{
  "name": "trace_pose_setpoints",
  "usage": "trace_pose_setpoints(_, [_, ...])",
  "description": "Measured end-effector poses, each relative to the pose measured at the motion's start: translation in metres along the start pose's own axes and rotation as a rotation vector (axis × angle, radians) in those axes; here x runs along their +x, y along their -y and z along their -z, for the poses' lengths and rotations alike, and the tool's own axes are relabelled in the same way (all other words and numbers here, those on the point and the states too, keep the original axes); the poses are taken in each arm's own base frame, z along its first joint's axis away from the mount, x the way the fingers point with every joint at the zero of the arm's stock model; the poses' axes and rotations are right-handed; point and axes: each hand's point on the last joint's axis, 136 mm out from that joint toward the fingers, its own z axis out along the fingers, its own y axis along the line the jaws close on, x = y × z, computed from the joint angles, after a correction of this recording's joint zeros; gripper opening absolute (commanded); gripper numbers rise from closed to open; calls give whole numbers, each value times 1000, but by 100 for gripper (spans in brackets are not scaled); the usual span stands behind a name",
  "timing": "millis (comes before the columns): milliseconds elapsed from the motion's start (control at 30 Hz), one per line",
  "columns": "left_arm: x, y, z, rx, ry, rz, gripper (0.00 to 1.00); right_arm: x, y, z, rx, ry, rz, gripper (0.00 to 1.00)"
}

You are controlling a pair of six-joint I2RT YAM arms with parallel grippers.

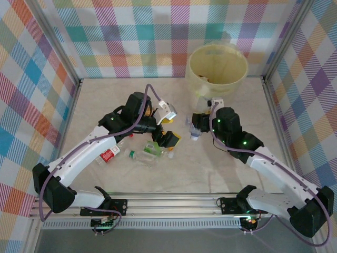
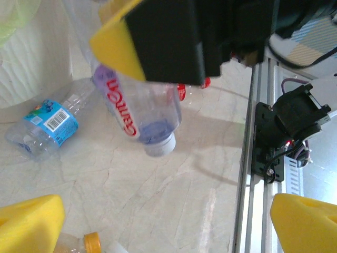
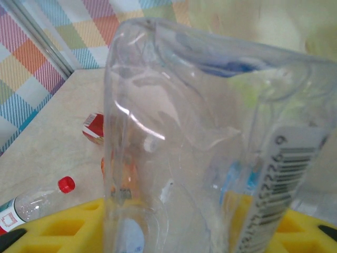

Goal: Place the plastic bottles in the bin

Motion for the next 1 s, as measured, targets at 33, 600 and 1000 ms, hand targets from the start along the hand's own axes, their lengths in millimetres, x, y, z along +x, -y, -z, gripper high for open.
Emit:
trace_pose_setpoints(33, [-1, 0, 1, -1, 6, 0, 100, -11, -3, 4, -5, 18, 28, 53])
trace_pose_setpoints(600, [-20, -13, 13, -116, 143, 59, 100, -157, -8, 17, 125, 224, 342, 53])
trace_pose_setpoints(1000, [-22, -14, 14, -126, 152, 51, 100, -218, 56, -17, 267, 238, 283, 53])
